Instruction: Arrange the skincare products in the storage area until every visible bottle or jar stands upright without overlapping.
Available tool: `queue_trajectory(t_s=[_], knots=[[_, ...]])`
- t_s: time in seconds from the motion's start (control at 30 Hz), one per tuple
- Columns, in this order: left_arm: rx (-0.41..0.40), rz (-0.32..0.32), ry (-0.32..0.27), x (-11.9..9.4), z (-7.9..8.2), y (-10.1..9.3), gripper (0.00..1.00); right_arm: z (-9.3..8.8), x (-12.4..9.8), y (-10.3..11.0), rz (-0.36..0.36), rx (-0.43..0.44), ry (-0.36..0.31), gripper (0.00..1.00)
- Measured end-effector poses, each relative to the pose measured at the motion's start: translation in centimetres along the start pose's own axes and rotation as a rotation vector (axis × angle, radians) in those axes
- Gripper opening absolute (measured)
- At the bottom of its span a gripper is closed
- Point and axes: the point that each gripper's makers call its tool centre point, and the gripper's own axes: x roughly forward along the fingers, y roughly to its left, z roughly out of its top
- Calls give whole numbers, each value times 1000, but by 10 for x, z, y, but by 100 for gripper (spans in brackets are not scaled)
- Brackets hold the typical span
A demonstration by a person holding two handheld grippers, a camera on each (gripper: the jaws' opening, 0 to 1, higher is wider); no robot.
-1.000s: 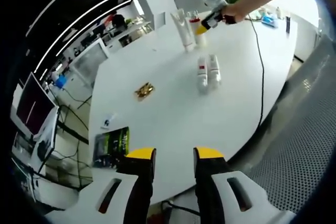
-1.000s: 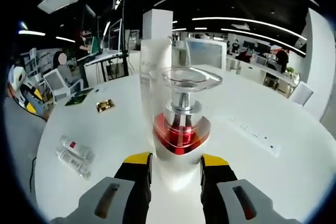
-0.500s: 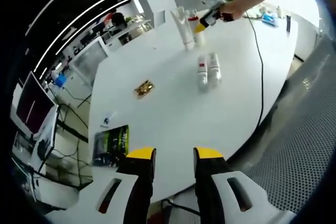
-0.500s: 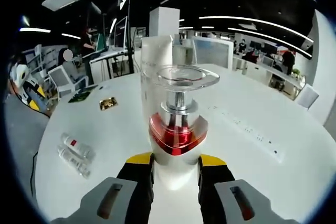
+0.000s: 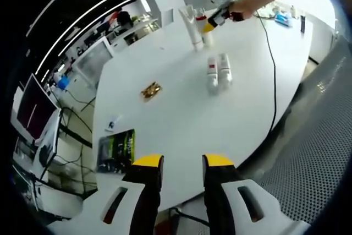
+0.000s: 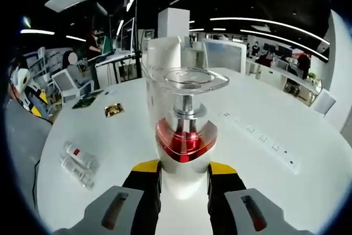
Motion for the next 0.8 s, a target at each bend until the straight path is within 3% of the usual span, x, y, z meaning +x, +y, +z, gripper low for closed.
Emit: queue_trajectory(t_s=[0.23, 0.53, 0.63, 0.7, 0.8], knots=[[1, 0, 4, 0, -1, 0, 34, -1, 0, -1, -11, 21, 1, 28], [-2, 3, -1, 0, 0, 1, 34, -28, -19, 20, -29, 111, 57, 35], [0, 3, 0, -1, 0, 1, 34, -37, -33, 36, -23, 182, 63, 34], [-1, 5, -3, -1, 0, 2, 34, -44, -39, 55, 12, 208, 100, 34], [2, 5, -2, -1, 0, 1, 34, -44, -46, 89, 82, 122, 137, 30]])
